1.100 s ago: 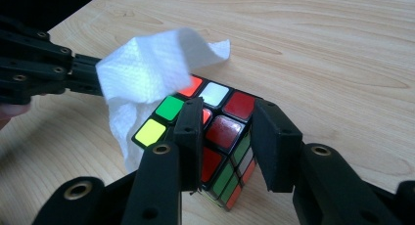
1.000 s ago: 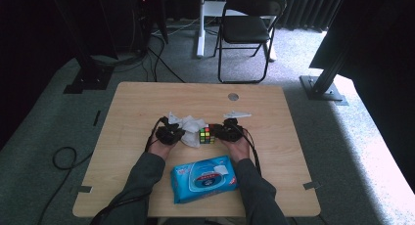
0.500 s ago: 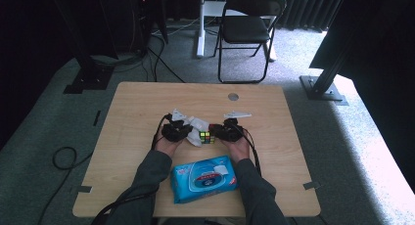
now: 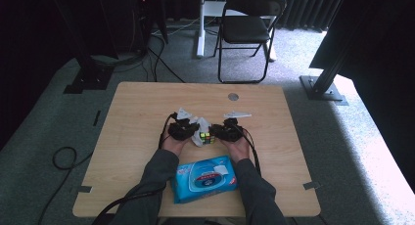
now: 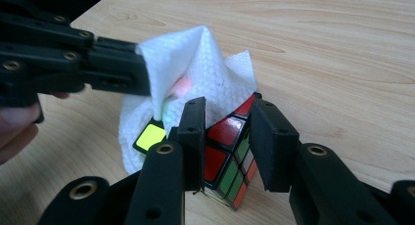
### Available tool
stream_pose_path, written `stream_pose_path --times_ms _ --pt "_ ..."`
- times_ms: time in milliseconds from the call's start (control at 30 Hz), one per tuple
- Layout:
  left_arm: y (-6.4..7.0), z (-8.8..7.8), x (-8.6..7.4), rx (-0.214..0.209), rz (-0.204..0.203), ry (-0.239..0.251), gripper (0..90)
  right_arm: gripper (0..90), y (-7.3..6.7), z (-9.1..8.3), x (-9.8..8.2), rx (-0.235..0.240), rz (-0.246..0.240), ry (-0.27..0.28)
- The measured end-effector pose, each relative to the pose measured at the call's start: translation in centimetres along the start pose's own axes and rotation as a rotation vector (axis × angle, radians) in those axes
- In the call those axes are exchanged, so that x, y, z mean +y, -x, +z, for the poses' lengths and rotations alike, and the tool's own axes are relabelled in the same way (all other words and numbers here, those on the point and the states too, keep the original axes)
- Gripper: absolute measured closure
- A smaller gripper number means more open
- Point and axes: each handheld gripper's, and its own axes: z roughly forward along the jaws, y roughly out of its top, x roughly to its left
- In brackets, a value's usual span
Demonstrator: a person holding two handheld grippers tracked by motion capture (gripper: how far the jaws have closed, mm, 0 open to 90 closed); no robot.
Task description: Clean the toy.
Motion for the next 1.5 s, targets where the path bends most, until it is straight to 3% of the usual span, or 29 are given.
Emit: stream_pose_path --times_ms 300,567,1133,1400,1500 --pt "0.0 0.1 0.1 0.01 0.004 -0.014 86.6 68.0 0.0 0.0 0.0 -0.003 0.01 0.0" --pt "0.4 0.2 -0.2 0.06 0.023 -0.035 87.0 68.2 -0.1 0.0 -0.1 -0.008 0.023 0.005" --pt "0.3 0.7 -0.8 0.078 0.017 -0.073 87.3 68.4 -0.1 0.0 -0.2 -0.008 0.043 0.011" --pt "-0.2 2.0 -1.8 0.062 0.008 -0.133 87.5 68.4 -0.1 0.0 -0.2 -0.008 0.043 0.01" --pt "-0.2 2.7 -2.3 0.066 0.032 -0.182 87.5 68.4 -0.1 0.0 -0.2 -0.008 0.044 0.01"
